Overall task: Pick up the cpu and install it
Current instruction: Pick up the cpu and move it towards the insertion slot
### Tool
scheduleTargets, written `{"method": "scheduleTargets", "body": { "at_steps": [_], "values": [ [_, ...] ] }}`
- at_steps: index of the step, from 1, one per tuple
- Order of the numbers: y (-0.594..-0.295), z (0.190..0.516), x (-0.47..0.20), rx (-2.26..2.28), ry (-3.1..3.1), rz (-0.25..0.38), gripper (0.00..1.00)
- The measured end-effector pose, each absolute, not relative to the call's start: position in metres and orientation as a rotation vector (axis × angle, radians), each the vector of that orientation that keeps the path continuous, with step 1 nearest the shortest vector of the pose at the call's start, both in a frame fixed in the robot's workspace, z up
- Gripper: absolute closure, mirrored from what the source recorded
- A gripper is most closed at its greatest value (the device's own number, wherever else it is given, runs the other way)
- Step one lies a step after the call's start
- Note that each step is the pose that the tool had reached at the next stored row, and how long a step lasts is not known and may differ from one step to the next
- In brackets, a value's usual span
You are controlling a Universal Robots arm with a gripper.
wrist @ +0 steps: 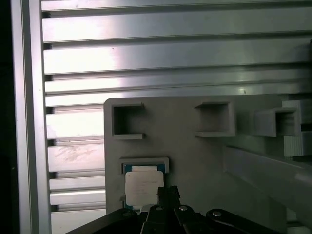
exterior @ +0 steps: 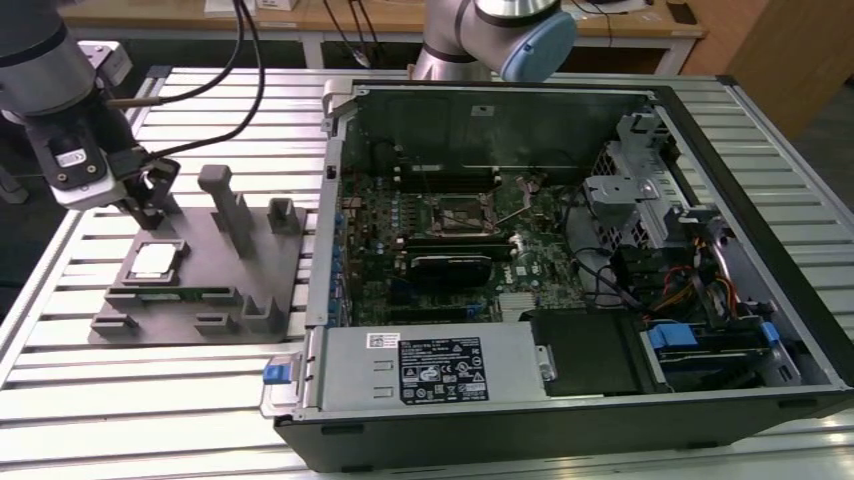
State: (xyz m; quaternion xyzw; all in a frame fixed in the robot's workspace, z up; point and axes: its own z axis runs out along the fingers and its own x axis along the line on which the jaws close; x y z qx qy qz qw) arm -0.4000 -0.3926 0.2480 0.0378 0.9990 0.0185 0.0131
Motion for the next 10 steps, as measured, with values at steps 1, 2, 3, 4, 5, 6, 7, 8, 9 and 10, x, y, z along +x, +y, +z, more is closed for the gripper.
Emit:
{"method": "scheduleTargets", "body": {
  "at_steps": [1,2,3,4,5,6,7,8,9,10],
  "values": [
    [-0.3930,0.2473,-0.4000,0.118,3.113,0.058,0.89],
    [-0.3934,0.2467,-0.3999,0.118,3.113,0.058,0.89],
    [-0.3937,0.2460,-0.4000,0.118,3.112,0.058,0.89],
    [-0.3942,0.2454,-0.4000,0.118,3.112,0.058,0.89],
    [-0.3945,0.2447,-0.4000,0.118,3.112,0.058,0.89],
    [-0.3949,0.2441,-0.4002,0.118,3.112,0.058,0.89],
    [-0.3953,0.2434,-0.4003,0.118,3.112,0.058,0.89],
    [-0.3956,0.2428,-0.4005,0.118,3.112,0.058,0.89],
    [-0.3959,0.2421,-0.4006,0.118,3.112,0.058,0.89],
    [-0.3961,0.2414,-0.4007,0.118,3.112,0.058,0.89]
  ]
}}
